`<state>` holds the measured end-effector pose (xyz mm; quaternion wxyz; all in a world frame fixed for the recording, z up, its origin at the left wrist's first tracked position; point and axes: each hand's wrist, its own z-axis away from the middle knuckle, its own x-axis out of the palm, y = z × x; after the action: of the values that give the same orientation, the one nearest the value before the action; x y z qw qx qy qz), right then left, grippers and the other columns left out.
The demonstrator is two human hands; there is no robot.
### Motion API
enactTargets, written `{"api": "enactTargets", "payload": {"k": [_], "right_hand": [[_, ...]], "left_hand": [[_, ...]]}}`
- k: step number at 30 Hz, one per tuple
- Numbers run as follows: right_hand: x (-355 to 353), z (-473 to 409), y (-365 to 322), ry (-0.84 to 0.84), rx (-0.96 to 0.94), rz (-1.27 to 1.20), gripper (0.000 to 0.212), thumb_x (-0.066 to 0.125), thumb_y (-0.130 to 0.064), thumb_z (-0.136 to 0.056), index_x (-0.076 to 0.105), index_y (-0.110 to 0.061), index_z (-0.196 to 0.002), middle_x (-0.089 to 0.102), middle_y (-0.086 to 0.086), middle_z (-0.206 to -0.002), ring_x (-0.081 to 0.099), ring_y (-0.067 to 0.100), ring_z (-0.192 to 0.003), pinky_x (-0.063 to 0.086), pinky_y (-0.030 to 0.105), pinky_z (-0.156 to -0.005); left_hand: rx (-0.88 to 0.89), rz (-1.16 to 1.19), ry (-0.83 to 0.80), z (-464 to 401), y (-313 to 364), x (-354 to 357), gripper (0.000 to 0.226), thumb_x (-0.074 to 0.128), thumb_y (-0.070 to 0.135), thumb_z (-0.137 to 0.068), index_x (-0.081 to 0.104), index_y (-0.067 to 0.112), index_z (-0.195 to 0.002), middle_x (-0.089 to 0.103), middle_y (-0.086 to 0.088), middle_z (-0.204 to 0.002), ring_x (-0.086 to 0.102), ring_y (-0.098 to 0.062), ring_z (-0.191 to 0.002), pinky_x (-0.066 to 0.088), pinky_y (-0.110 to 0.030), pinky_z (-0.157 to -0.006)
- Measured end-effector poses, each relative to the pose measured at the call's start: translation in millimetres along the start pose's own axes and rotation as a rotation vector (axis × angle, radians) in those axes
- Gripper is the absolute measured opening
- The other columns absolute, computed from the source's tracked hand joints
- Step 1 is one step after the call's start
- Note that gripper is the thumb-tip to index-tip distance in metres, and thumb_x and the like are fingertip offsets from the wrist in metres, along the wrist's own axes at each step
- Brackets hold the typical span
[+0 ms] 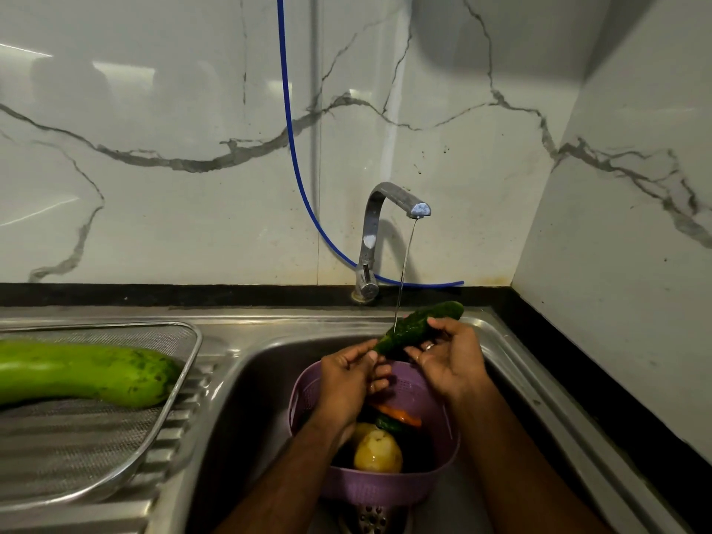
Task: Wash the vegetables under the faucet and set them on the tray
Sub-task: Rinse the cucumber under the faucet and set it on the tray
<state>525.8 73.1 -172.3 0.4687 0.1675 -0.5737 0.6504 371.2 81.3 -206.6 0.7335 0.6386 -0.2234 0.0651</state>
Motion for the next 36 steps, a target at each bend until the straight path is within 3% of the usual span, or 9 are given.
{"api": "enactTargets", "payload": {"k": [5,7,10,17,21,24,27,31,36], "right_hand": [[6.5,4.1,7.0,-0.023,0.019,0.023,0.022,0.052,0.002,-0.094,0.057,-0.001,-0.115,0.066,0.019,-0.101,0.066,0.029,-0.096,0.054,0.047,-0.075],[9.7,4.6,9.1,-0.03,0.005,0.063,0.031,0.055,0.003,-0.095,0.054,-0.002,-0.126,0.066,0.022,-0.106,0.067,0.03,-0.098,0.055,0.049,-0.074],[13.7,4.2,16.2,-0.043,-0.017,0.126,0.047,0.061,0.003,-0.094,0.05,-0.002,-0.14,0.064,0.027,-0.126,0.068,0.032,-0.103,0.062,0.048,-0.071],[29.2,14.6,40.3,-0.031,0.009,0.385,0.045,0.072,-0.008,-0.092,0.052,-0.019,-0.131,0.07,0.018,-0.118,0.072,0.034,-0.1,0.062,0.047,-0.07],[30.5,14.3,33.3,0.004,0.035,0.321,0.036,0.064,-0.016,-0.1,0.054,-0.011,-0.133,0.067,0.021,-0.116,0.068,0.032,-0.101,0.06,0.049,-0.078],[29.0,15.2,27.1,-0.004,0.062,0.301,0.038,0.062,-0.024,-0.102,0.054,-0.005,-0.134,0.066,0.022,-0.117,0.068,0.033,-0.101,0.059,0.051,-0.084],[25.7,15.6,21.9,-0.016,0.13,0.312,0.049,0.063,-0.039,-0.099,0.056,-0.002,-0.132,0.067,0.025,-0.121,0.068,0.038,-0.106,0.058,0.049,-0.074],[18.7,11.4,22.1,-0.006,0.147,0.344,0.057,0.058,-0.048,-0.1,0.056,-0.003,-0.135,0.067,0.024,-0.125,0.067,0.04,-0.111,0.059,0.05,-0.078],[20.9,10.0,28.9,0.002,0.165,0.339,0.049,0.052,-0.045,-0.104,0.055,-0.004,-0.13,0.067,0.026,-0.123,0.067,0.038,-0.111,0.058,0.05,-0.086]], "left_hand": [[0.015,-0.06,0.009,-3.1,2.2,-0.7,0.021,0.057,0.005,-0.098,0.07,0.004,-0.115,0.077,-0.013,-0.099,0.074,-0.021,-0.085,0.062,-0.029,-0.07],[0.055,-0.127,-0.005,-3.8,3.9,-3.1,0.02,0.063,0.006,-0.095,0.072,0.007,-0.112,0.077,-0.013,-0.097,0.073,-0.023,-0.085,0.061,-0.039,-0.077],[0.195,-0.266,-0.075,-4.6,7.8,-8.1,0.02,0.074,0.007,-0.087,0.076,0.015,-0.106,0.079,-0.006,-0.095,0.074,-0.023,-0.091,0.059,-0.037,-0.084],[0.321,-0.602,-0.054,-6.7,13.1,-20.5,0.031,0.08,0.021,-0.082,0.073,0.024,-0.112,0.076,0.01,-0.1,0.071,-0.001,-0.093,0.059,-0.029,-0.088],[0.263,-0.662,-0.173,-9.1,13.0,-31.8,0.033,0.075,0.019,-0.087,0.068,0.023,-0.119,0.074,0.008,-0.107,0.069,-0.004,-0.099,0.058,-0.035,-0.092],[0.189,-0.513,-0.216,-9.0,9.8,-34.6,0.025,0.07,0.012,-0.091,0.069,0.014,-0.115,0.076,-0.007,-0.104,0.073,-0.017,-0.093,0.06,-0.037,-0.086],[-0.034,-0.259,-0.284,-6.3,10.0,-35.2,0.023,0.061,0.019,-0.096,0.067,0.004,-0.112,0.069,-0.025,-0.094,0.066,-0.027,-0.074,0.052,-0.035,-0.067],[-0.339,-0.146,-0.344,-1.9,16.9,-36.9,0.038,0.042,0.033,-0.104,0.062,0.004,-0.115,0.064,-0.015,-0.082,0.059,-0.025,-0.064,0.047,-0.033,-0.058],[-0.238,-0.397,-0.339,-1.3,15.1,-35.7,0.036,0.046,0.037,-0.102,0.058,0.007,-0.119,0.071,-0.012,-0.092,0.068,-0.029,-0.076,0.049,-0.037,-0.072]]}}
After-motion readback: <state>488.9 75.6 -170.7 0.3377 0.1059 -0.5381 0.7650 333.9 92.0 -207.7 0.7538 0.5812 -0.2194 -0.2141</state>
